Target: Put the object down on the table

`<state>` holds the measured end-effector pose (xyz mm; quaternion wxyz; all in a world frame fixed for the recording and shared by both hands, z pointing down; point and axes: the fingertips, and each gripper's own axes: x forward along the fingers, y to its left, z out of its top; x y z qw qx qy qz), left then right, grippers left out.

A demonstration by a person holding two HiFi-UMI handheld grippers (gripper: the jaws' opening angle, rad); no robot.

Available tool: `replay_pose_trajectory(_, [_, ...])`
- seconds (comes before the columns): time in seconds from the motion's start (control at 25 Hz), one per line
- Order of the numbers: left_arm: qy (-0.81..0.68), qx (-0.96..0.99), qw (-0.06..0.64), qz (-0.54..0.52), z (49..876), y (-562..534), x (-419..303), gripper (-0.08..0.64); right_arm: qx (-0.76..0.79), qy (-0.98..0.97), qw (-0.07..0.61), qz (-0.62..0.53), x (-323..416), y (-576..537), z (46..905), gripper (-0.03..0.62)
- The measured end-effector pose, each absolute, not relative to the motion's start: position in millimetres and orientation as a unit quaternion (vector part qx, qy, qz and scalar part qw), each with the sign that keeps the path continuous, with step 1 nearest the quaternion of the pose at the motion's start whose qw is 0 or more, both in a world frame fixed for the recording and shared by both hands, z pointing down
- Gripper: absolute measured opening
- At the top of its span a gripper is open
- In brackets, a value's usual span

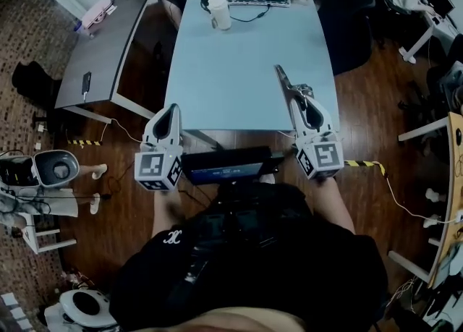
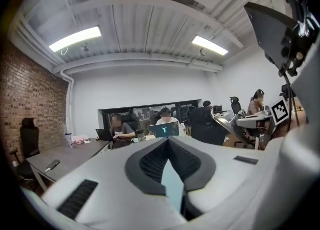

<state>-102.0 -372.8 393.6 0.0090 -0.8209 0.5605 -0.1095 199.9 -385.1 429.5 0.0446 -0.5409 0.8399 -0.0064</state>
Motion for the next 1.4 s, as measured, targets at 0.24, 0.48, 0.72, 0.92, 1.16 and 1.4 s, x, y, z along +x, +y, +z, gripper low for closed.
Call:
replay_pose_trajectory(0.24, [0.569,-0.812,-0.002,-0.126,405,-380,-131,-0.003,-0.531,0.842,0.024,-0.089,166,-426,499,0.064])
replay_pose_trajectory(0.48, [0.571,-0.808,-0.005,-0.142,409,-383,-152,-0.003,-0.532,0.827,-0.033,-0.178,141,-463,594,0.064])
replay_pose_trajectory(0.72, [0.572,-0.806,-0.004,-0.15,411,-390,-162,-0.003,-0.527,0.809,-0.093,-0.246,121,-484,674,0.064])
replay_pose_trajectory(0.92, [0.575,-0.804,-0.004,-0.151,411,-394,-167,-0.003,-0.517,0.8,-0.147,-0.268,112,-483,717,0.066])
replay_pose_trajectory(1.16, [0.58,-0.8,-0.007,-0.154,409,-398,-169,-0.003,-0.517,0.786,-0.183,-0.287,115,-473,743,0.072])
replay_pose_trajectory(1.4, [0.568,-0.809,0.0,-0.152,405,-408,-155,-0.002,-0.513,0.787,-0.231,-0.253,116,-480,751,0.134])
